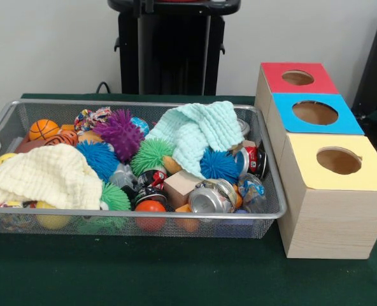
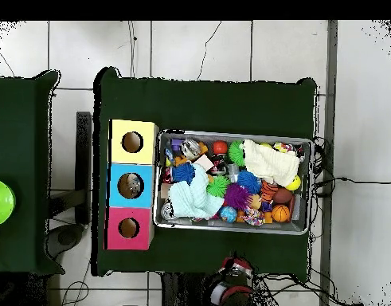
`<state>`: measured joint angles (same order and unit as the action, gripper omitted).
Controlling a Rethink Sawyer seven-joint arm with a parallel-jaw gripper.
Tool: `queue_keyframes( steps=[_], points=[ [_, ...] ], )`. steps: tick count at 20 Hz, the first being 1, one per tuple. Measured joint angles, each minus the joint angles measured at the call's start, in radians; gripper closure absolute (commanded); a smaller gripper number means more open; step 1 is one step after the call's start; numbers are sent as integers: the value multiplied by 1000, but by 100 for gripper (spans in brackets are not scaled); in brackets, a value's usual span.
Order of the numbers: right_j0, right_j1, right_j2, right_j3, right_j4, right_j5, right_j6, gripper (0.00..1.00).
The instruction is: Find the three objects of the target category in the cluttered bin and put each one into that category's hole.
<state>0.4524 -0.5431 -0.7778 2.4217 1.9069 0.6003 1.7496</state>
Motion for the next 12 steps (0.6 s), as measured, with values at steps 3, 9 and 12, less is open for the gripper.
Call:
queue_keyframes(
  steps=[3,9,12],
  points=[
    [-12,0,11,0,4,-15,-16,0],
    [-33,24,41,0,82,-35,-65,0],
    [-35,55,54,0,139,-35,-103,0]
  ],
)
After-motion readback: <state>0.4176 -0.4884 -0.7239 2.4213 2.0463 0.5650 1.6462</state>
